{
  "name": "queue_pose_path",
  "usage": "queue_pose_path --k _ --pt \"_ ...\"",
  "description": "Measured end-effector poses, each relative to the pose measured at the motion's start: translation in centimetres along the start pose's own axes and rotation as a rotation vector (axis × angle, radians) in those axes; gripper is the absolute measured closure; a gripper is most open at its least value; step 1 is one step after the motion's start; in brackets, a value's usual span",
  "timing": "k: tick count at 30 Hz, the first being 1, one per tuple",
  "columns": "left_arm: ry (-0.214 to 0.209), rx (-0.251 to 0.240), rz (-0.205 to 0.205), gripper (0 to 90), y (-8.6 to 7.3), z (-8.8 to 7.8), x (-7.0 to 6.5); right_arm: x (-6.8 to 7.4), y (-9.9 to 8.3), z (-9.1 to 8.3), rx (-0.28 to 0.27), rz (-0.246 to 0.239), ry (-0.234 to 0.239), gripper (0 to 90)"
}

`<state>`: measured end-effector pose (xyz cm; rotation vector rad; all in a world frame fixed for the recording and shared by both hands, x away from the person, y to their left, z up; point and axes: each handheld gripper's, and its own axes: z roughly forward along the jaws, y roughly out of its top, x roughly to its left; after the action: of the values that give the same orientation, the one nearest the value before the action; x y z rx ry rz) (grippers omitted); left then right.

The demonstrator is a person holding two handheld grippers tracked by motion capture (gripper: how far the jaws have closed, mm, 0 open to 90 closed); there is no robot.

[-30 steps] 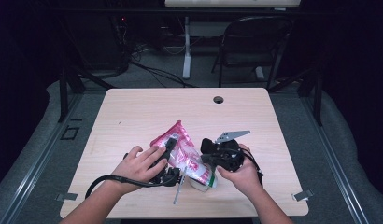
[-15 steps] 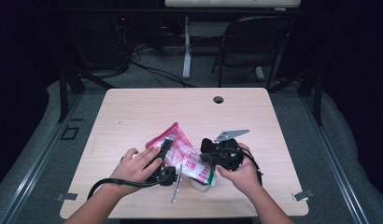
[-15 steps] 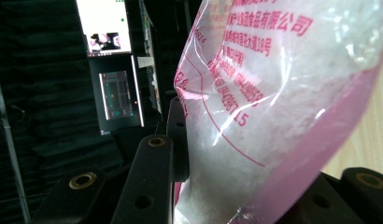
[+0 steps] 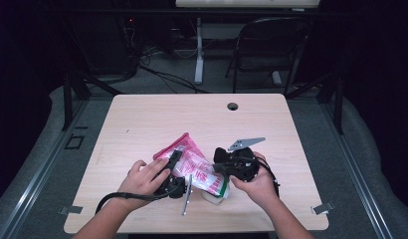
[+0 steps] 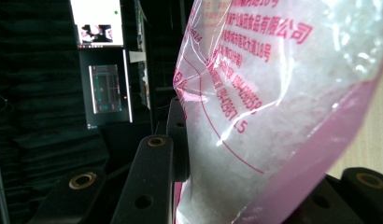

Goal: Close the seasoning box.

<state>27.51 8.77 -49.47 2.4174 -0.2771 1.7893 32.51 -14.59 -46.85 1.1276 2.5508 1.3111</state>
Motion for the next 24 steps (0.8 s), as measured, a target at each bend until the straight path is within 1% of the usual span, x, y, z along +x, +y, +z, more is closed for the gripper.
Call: queue_pose_path --k 1,2,3,4,10,12,13,14,15,16,18,20,23,24 --pt "0.000 0.000 0.000 74.6 0.0 0.0 0.0 0.0 0.0 0.0 0.002 0.001 0.001 90.0" --pt "-0.001 -0.001 -0.009 74.6 -0.1 0.0 -0.1 0.0 0.0 0.0 0.003 0.001 0.000 90.0" --pt "0.008 -0.018 -0.019 74.6 -0.2 0.2 -0.2 0.0 0.0 0.0 0.003 0.000 0.001 90.0" --pt "-0.013 -0.001 -0.022 74.6 -0.1 0.1 -0.2 0.1 0.0 0.0 -0.001 0.004 0.001 90.0" --pt "-0.035 -0.003 -0.058 74.6 -0.3 0.1 -0.3 0.1 0.0 0.0 0.004 -0.002 0.003 90.0" --pt "-0.034 -0.003 -0.080 74.6 -0.3 0.0 -0.4 0.1 0.0 0.0 0.004 -0.002 0.004 90.0" --pt "-0.040 -0.004 -0.086 74.6 -0.4 0.0 -0.4 0.1 0.0 0.0 0.002 -0.003 0.005 90.0" --pt "-0.064 0.015 -0.097 74.6 -0.3 0.0 -0.4 0.1 0.0 0.0 0.002 -0.003 0.006 90.0" --pt "-0.064 0.016 -0.100 74.6 -0.4 0.0 -0.4 0.1 0.0 0.0 0.000 -0.002 0.006 90.0" --pt "-0.044 -0.002 -0.103 74.6 -0.4 0.1 -0.6 0.1 0.0 0.0 0.001 -0.003 0.007 90.0" --pt "-0.053 -0.004 -0.120 74.6 -0.5 0.1 -0.7 0.2 0.0 -0.1 0.002 -0.004 0.004 90.0" --pt "-0.063 -0.006 -0.154 74.6 -0.6 0.1 -0.8 0.2 0.0 -0.1 -0.001 -0.004 0.007 90.0" --pt "-0.068 -0.006 -0.173 74.6 -0.7 0.1 -1.0 0.3 0.0 -0.1 -0.007 -0.002 0.009 90.0" --pt "-0.071 -0.009 -0.190 74.6 -0.7 0.2 -1.1 0.3 0.0 -0.1 -0.007 -0.004 0.008 90.0"
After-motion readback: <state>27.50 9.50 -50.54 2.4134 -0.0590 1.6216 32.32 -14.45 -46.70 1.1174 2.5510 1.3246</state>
